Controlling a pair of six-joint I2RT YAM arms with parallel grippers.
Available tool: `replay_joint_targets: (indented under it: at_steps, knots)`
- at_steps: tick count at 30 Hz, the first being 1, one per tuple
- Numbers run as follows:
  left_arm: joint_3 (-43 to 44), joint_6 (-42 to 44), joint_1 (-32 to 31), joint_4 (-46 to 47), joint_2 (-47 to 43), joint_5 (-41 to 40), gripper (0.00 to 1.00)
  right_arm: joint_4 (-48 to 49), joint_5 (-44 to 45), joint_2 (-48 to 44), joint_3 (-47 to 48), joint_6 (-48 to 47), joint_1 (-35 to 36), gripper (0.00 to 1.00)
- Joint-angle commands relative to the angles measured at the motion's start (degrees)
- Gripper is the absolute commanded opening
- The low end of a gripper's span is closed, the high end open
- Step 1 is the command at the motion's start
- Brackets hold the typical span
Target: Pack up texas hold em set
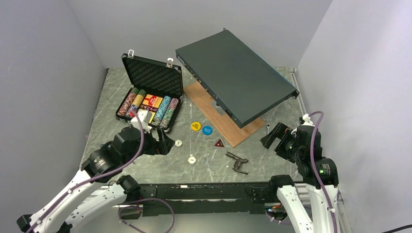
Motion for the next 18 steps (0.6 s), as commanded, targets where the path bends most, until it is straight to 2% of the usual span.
replay_joint_targets:
  at_steps: [1,7,13,18]
  knots:
    - [-0.21,-1.95,-0.22,0.93,4.60,4.50,0.99,4.32,-3.30,-0.43,-0.67,-2.92,0.09,1.00]
    - [-3.11,-3.10,-0.25,2.29,12.11,12.15,0.99,6.35,-8.52,-2.15,-2.17,-4.84,0.13,1.00]
    - [-8.59,-5.13,-0.58,10.06,15.39,20.52,0.99,8.61,-17.31,-1.30,-8.01,-6.30,0.15,1.00]
    - [-10.75,-8.16,-5.94,14.08,18.68,19.51,0.99,11.62,-23.14,-5.82,-13.00,-4.71,0.11,1.00]
